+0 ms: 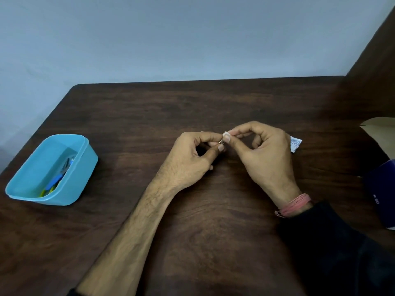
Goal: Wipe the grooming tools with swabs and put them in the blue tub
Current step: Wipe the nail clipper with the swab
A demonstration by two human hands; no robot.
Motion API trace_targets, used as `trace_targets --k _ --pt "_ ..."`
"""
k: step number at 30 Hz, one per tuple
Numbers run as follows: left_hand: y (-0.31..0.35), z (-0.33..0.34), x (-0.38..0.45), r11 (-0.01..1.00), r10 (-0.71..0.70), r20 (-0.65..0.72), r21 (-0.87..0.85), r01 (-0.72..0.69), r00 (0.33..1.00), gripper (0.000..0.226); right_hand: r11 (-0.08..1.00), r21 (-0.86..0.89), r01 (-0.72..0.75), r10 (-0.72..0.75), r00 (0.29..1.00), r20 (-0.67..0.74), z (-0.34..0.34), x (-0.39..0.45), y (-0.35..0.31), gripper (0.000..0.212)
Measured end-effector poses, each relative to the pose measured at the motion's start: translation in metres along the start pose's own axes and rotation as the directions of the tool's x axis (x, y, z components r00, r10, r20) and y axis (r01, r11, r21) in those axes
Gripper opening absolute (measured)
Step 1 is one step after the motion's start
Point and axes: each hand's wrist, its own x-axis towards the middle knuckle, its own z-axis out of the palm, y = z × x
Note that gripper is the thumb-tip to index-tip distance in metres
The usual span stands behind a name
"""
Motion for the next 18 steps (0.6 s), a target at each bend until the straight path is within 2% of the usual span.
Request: trace_targets --k 2,6,9,13,16,18 --pt "-0.0009 0.0 0.0003 1.0 -0.001 0.007 0.022 0.001 1.0 0.02 1.0 0.001 -0.013 0.013 0.999 -0.033 -0.0007 0.0006 0.001 0.008" --pt "-0.0001 0.0 0.0002 1.0 0.013 0.003 0.02 -0.013 1.0 0.019 0.999 -0.02 0.03 -0.029 0.998 0.054 -0.0007 -0.0025 -0.0044 0.007" --pt "-0.0005 -0.0003 0.0008 1.0 0.007 0.004 0.024 -0.007 1.0 0.02 0.999 -0.034 0.025 -0.025 1.0 0.006 -0.001 -0.0009 -0.0032 0.007" --pt "0.0002 -0.0003 0.0008 1.0 0.015 0.019 0.025 -0.015 1.0 0.02 0.998 -0.028 0.049 -0.048 0.997 0.059 -0.0021 -0.0028 -0.0048 0.007" --pt "0.0006 -0.0001 0.0012 1.0 -0.003 0.013 0.016 0.003 1.0 0.02 0.999 -0.035 0.015 -0.015 1.0 -0.015 -0.0008 -0.0007 0.0002 0.007" --pt "0.0007 0.0005 0.0012 1.0 -0.002 0.019 0.012 0.002 1.0 0.02 1.0 -0.022 0.019 -0.019 1.0 -0.01 -0.0016 -0.0007 0.0011 0.007"
